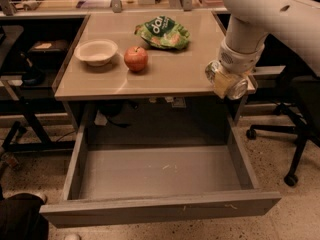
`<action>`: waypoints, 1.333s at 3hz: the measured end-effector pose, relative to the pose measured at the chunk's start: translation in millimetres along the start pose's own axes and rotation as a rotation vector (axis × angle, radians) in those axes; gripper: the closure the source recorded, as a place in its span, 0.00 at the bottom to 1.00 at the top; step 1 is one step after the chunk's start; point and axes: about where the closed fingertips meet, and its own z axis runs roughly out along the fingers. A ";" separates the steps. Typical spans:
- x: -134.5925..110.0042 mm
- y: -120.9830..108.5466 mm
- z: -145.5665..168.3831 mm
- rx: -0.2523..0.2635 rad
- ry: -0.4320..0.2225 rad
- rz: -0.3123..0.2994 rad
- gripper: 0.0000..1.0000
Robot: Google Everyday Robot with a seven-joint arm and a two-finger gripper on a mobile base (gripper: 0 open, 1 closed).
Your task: Place 7up can into top drawer
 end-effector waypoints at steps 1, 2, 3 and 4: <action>25.5 30.5 -4.5 -0.031 0.011 0.017 1.00; 25.6 30.7 -4.5 -0.031 0.011 0.017 1.00; 34.1 48.6 2.1 -0.059 0.028 0.016 1.00; 47.2 91.0 11.2 -0.118 0.034 0.015 1.00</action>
Offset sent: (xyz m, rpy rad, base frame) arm -0.0303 0.0087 0.0002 0.0221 0.0155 -0.0150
